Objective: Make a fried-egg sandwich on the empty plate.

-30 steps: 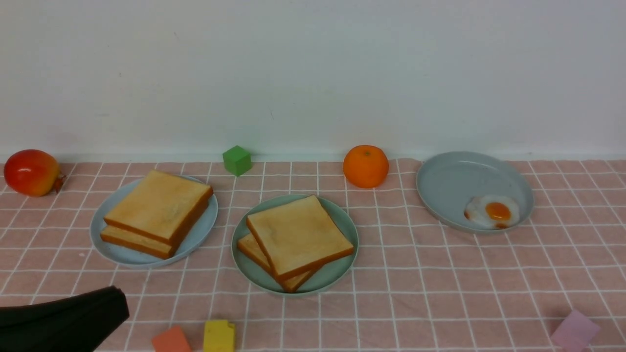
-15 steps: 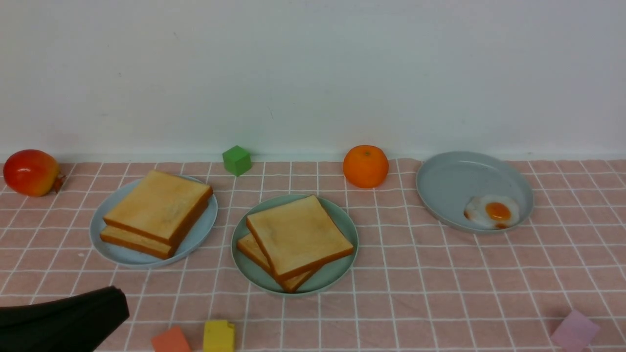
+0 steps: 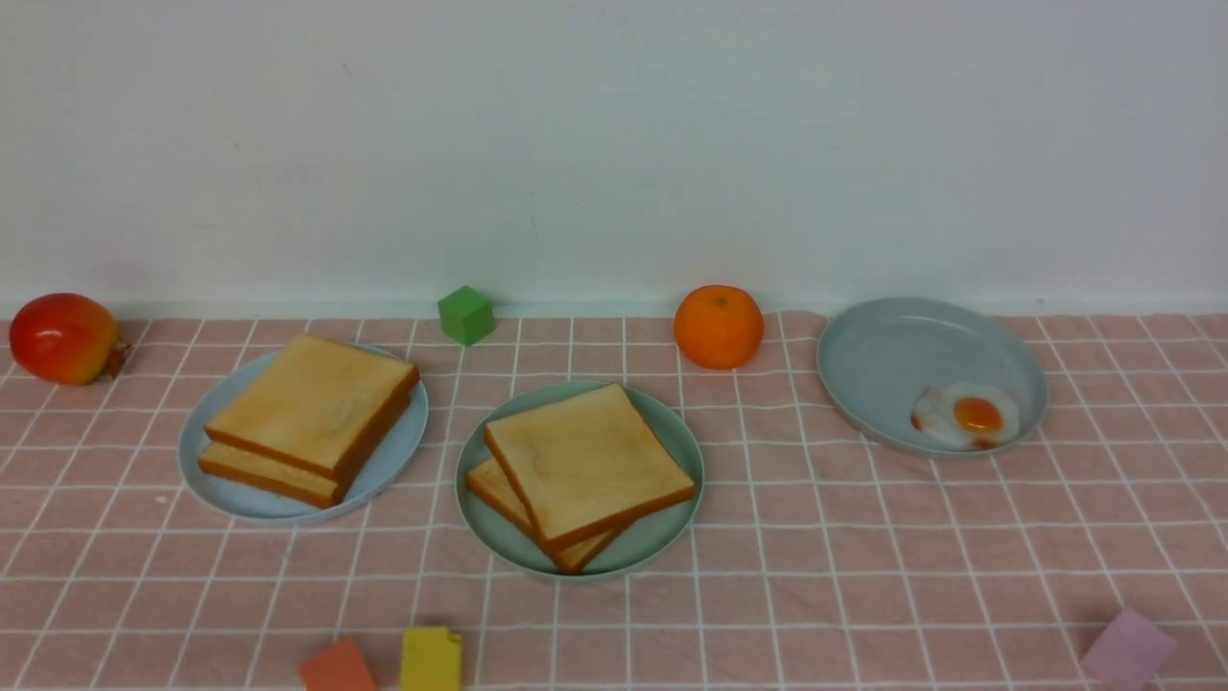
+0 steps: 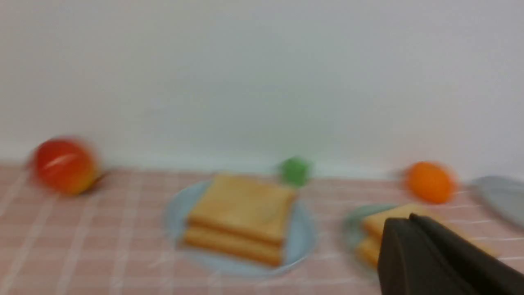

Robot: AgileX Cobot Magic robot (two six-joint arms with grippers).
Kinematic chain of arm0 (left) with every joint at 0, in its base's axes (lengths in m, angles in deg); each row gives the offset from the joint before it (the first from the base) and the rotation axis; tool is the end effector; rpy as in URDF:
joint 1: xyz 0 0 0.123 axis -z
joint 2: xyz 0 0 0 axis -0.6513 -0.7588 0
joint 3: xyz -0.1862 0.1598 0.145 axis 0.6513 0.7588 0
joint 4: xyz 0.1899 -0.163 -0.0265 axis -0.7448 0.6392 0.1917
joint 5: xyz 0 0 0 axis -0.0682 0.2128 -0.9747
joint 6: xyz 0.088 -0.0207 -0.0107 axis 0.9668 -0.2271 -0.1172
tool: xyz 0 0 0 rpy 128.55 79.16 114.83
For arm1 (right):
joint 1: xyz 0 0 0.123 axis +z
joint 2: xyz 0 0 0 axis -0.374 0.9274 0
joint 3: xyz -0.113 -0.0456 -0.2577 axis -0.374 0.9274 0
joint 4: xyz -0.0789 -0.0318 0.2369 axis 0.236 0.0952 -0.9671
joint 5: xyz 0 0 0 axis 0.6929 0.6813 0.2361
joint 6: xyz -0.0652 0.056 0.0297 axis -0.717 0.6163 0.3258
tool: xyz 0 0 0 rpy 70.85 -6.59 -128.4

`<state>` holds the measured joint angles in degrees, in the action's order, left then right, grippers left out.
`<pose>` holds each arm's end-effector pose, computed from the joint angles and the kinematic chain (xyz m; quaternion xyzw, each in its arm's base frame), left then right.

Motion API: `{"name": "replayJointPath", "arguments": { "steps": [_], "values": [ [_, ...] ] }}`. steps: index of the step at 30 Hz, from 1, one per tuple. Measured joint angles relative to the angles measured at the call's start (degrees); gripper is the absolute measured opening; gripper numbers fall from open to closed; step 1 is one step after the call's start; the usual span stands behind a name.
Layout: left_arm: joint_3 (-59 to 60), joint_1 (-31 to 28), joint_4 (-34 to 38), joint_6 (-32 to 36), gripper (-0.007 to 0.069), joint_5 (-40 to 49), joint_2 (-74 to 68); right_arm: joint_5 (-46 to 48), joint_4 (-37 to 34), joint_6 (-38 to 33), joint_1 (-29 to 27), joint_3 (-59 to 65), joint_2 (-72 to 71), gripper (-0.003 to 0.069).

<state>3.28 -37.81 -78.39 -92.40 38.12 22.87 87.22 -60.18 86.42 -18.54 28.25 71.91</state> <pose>0.0530 -0.0041 0.2168 -0.0379 0.7191 -0.0816 0.6891 0.0521 -0.0017 0.1732 0.0653 0.8043 0.0505 0.5884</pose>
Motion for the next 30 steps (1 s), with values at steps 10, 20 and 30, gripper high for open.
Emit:
{"name": "replayJointPath", "arguments": {
  "steps": [10,20,30],
  "values": [
    [5.2,-4.7,1.7,-4.5,-0.0013,11.4,0.5,0.0,0.0,0.0,0.0,0.0,0.0,0.002],
    [5.2,-4.7,1.9,-6.0,-0.0013,11.8,0.5,0.0,0.0,0.0,0.0,0.0,0.0,0.0031],
    [5.2,-4.7,1.9,-6.0,-0.0013,11.8,0.5,0.0,0.0,0.0,0.0,0.0,0.0,0.0048]
  ]
}}
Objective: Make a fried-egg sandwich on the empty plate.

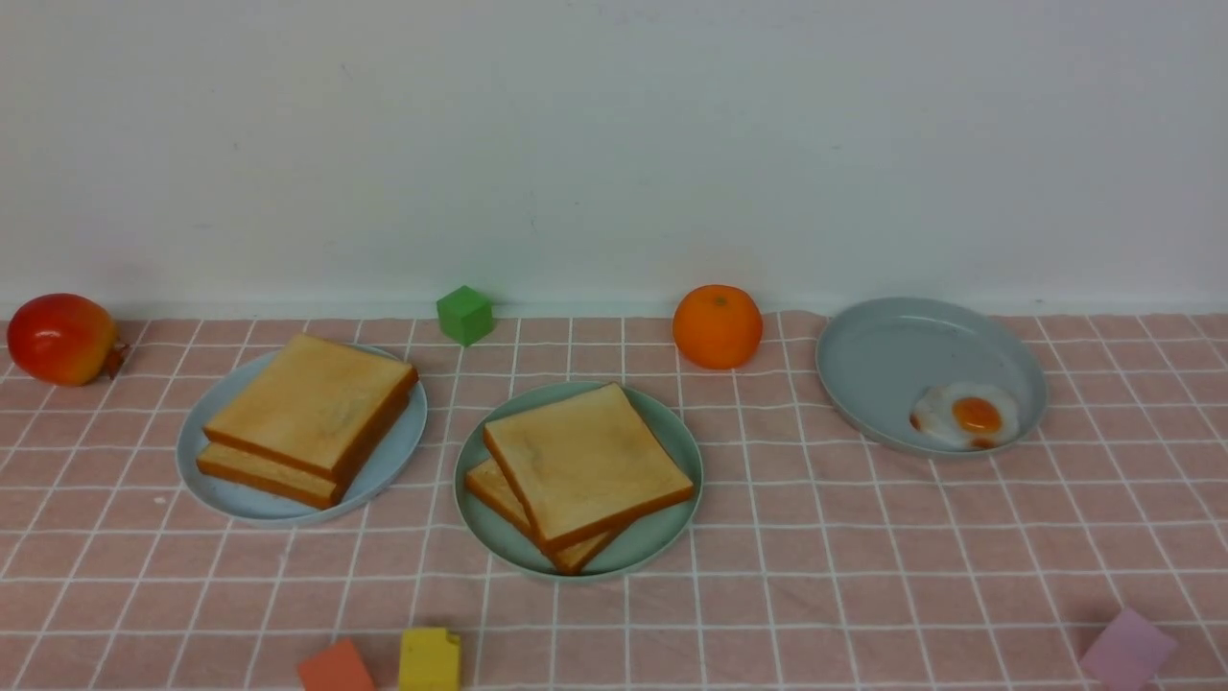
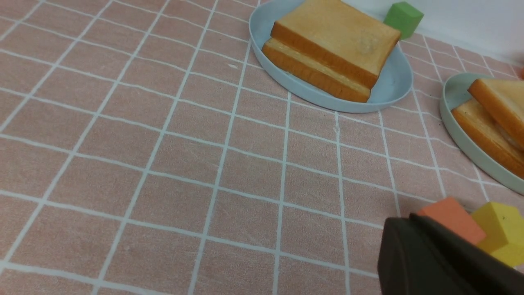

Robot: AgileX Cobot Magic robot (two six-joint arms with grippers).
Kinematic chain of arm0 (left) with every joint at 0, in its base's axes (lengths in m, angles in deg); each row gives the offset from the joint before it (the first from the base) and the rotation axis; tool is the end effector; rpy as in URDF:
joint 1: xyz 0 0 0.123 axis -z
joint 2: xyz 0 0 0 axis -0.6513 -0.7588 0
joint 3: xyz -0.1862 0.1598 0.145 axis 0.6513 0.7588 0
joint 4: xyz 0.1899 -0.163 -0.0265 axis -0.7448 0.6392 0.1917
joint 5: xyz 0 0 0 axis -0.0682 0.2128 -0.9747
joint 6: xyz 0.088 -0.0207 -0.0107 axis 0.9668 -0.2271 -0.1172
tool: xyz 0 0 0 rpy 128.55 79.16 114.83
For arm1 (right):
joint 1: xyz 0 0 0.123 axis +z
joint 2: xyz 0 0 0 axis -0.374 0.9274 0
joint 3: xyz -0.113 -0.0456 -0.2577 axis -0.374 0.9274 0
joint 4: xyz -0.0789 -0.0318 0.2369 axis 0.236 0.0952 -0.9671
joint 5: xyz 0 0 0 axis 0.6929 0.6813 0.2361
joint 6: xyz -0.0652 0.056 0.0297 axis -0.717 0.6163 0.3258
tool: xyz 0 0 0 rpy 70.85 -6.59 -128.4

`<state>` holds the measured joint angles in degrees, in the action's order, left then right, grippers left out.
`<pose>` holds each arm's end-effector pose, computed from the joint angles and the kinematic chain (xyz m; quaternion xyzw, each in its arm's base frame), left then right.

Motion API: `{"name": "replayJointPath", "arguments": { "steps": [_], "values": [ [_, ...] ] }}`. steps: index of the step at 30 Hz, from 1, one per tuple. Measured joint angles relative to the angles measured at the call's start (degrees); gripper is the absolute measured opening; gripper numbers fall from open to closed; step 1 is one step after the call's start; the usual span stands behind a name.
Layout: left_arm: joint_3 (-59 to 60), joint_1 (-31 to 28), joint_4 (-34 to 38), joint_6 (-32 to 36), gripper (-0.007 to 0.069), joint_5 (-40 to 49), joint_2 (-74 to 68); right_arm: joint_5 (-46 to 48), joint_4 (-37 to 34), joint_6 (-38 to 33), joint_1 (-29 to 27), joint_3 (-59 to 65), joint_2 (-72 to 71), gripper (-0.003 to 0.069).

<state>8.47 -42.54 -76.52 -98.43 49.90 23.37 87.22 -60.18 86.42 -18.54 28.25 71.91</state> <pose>0.0522 -0.0024 0.1686 -0.1217 0.8023 -0.0959 0.5765 0.0521 -0.0017 0.1732 0.0653 0.8043 0.0505 0.5884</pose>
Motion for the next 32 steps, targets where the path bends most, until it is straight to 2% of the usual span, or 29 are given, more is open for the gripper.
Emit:
{"name": "replayJointPath", "arguments": {
  "steps": [32],
  "values": [
    [0.0,0.0,0.0,0.0,-0.0011,0.0,0.0,0.0,0.0,0.1,0.0,0.0,0.0,0.0085]
  ]
}}
